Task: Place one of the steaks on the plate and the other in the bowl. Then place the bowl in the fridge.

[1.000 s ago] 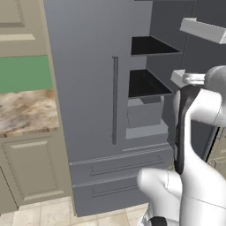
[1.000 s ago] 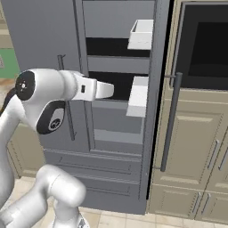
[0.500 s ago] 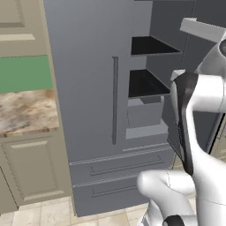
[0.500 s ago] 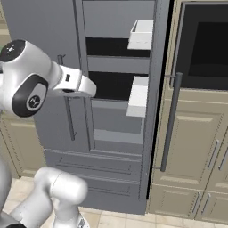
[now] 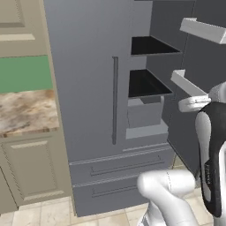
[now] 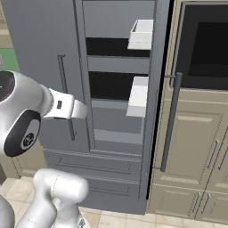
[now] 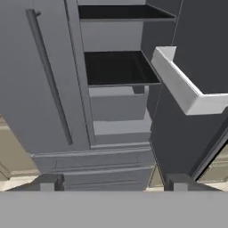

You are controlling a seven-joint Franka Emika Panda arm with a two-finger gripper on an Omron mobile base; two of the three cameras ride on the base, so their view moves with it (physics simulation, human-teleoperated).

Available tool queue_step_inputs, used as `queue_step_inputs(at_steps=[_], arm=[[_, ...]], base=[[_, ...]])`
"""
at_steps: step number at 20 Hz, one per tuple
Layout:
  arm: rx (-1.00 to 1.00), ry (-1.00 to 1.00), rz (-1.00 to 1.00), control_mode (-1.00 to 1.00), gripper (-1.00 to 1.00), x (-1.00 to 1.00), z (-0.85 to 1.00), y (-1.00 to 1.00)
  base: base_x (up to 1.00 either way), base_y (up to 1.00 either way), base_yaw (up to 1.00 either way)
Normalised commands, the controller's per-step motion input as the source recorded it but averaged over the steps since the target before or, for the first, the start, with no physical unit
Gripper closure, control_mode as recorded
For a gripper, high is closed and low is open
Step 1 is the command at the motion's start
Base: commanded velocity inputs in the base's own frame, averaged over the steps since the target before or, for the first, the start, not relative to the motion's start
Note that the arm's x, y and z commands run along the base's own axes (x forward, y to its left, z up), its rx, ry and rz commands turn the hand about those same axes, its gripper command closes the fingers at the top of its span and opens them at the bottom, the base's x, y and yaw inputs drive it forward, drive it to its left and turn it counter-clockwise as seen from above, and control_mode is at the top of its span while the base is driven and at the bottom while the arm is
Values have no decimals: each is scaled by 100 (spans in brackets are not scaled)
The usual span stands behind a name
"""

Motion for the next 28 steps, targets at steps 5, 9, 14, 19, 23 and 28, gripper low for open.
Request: queue_step_inputs(at_steps=[5, 9, 14, 19, 23, 28], arm=[[2, -13, -3, -100, -100, -33, 3, 46], [6, 0, -3, 100, -100, -30, 16, 41], [0, 0, 0, 100, -100, 0, 0, 0], [0, 0, 0, 100, -100, 0, 0, 0], [0, 0, 0, 100, -100, 0, 0, 0], [0, 0, 0, 100, -100, 0, 0, 0]], base=[[0, 0, 0], [-16, 9, 0], [-94, 54, 0], [-99, 87, -1], [-100, 50, -5], [-100, -83, -4]])
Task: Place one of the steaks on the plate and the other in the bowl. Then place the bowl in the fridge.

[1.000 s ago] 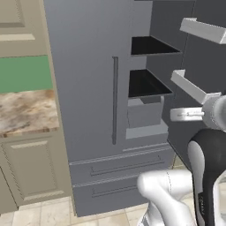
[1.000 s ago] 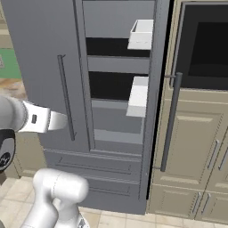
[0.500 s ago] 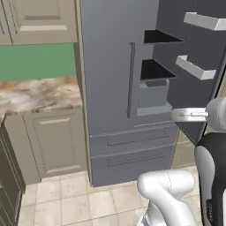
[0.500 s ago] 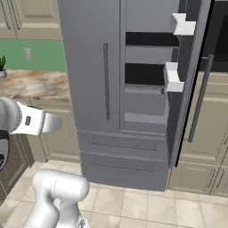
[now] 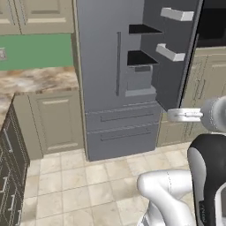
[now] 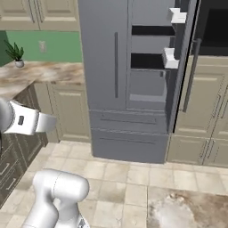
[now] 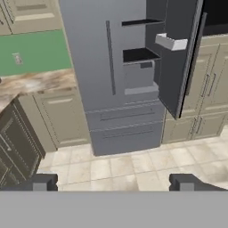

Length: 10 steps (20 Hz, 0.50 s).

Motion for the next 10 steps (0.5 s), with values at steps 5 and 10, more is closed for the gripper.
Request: queue_step_inputs(at_steps=[5, 10], arm=[[0, 0, 0, 100, -100, 0, 0, 0], [0, 0, 0, 100, -100, 0, 0, 0]], base=[[-100, -50, -1], [-14, 71, 48]])
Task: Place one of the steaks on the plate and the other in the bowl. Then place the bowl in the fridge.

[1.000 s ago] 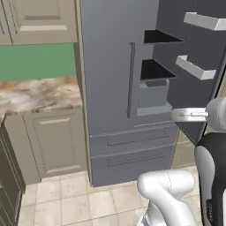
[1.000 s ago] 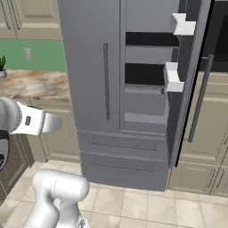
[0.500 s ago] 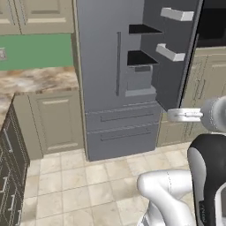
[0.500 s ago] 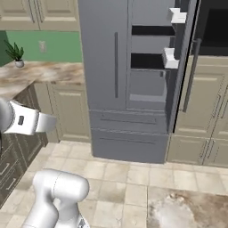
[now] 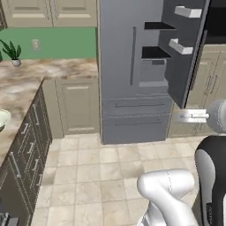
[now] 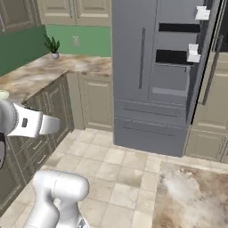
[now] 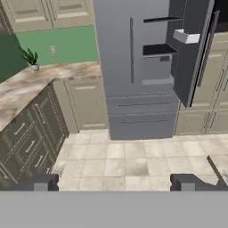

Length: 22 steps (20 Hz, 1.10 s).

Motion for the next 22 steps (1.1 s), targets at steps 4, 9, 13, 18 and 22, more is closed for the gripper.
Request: queue_step_inputs(at_steps=[4, 9, 13, 18, 22], arm=[[0, 0, 0, 100, -100, 0, 0, 0], [0, 0, 0, 100, -100, 0, 0, 0], [0, 0, 0, 100, -100, 0, 0, 0], [0, 0, 0, 100, -100, 0, 0, 0], [0, 0, 0, 100, -100, 0, 0, 0]], base=[[3, 11, 97], [10, 1, 100], [67, 0, 92], [100, 0, 83], [99, -46, 64]])
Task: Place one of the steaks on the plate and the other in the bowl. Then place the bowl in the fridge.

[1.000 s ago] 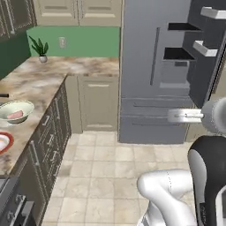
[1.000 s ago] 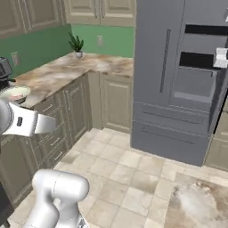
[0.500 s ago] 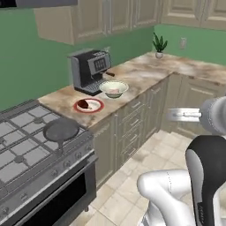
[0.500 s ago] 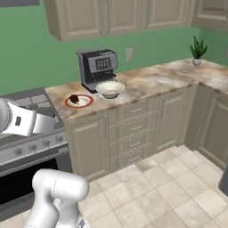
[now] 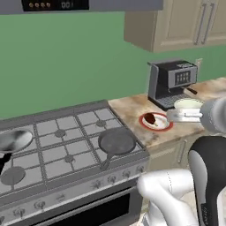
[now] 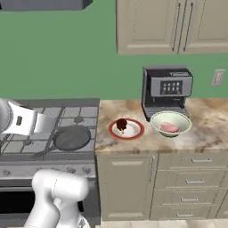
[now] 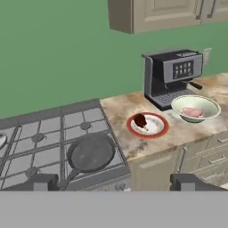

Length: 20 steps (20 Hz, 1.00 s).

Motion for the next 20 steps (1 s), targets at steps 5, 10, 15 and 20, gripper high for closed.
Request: queue_step_inputs(at_steps=[5, 10, 15, 20], arm=[[0, 0, 0, 100, -100, 0, 0, 0], [0, 0, 0, 100, -100, 0, 0, 0], [0, 0, 0, 100, -100, 0, 0, 0], [0, 0, 0, 100, -100, 0, 0, 0]], base=[[90, -100, 28], [31, -100, 18], [23, -88, -7], [87, -24, -7]])
